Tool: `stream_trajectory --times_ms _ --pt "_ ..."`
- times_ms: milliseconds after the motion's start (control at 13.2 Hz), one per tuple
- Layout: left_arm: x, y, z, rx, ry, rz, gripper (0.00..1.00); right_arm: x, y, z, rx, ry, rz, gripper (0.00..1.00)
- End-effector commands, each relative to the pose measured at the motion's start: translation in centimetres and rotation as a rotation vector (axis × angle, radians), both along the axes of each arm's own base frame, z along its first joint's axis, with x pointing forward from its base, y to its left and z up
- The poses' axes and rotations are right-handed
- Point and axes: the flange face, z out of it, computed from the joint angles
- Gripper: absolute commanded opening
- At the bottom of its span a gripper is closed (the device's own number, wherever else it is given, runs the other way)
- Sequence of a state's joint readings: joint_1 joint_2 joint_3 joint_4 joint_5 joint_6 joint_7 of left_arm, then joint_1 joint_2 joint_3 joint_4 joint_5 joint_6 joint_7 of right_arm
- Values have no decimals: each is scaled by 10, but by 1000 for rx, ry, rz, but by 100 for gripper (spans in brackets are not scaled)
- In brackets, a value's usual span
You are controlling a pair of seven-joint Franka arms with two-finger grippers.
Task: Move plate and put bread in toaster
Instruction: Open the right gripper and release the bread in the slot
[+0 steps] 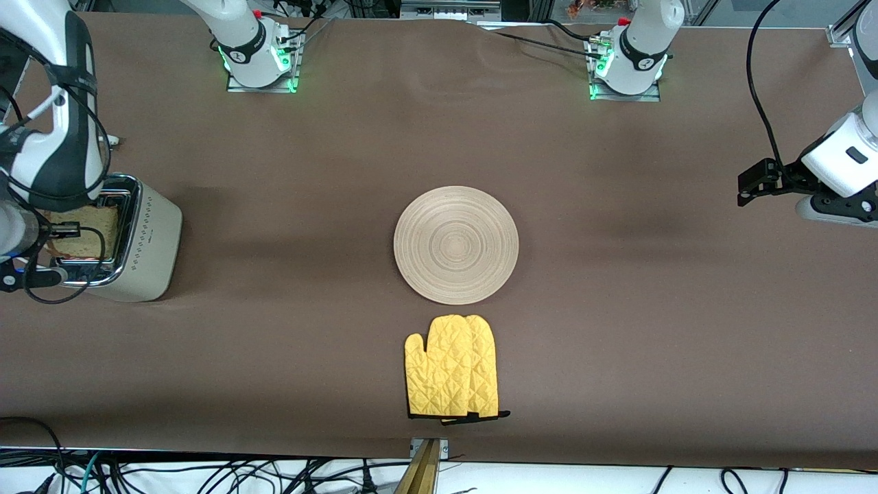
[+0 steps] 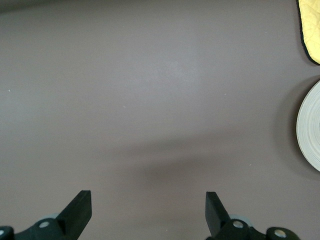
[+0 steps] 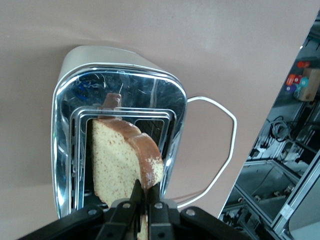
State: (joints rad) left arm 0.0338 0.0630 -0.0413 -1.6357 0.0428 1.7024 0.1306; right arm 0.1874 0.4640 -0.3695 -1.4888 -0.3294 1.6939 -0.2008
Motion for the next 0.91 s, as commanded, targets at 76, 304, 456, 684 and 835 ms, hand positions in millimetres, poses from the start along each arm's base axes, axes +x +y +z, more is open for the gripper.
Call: stream_trajectory --times_ms 76,304,456,684,835 --pt "1 -1 7 -15 10 -6 100 9 12 -11 -33 -10 -50 0" --pt "1 -1 6 -15 13 -6 100 10 31 -9 43 -19 -41 94" --pt "1 0 6 -13 13 -5 100 12 50 12 136 -67 -44 100" --pt "1 -1 6 -14 13 -6 100 13 90 60 199 -115 -14 100" --pt "1 -1 7 -12 12 -7 100 4 111 99 259 -138 -3 100"
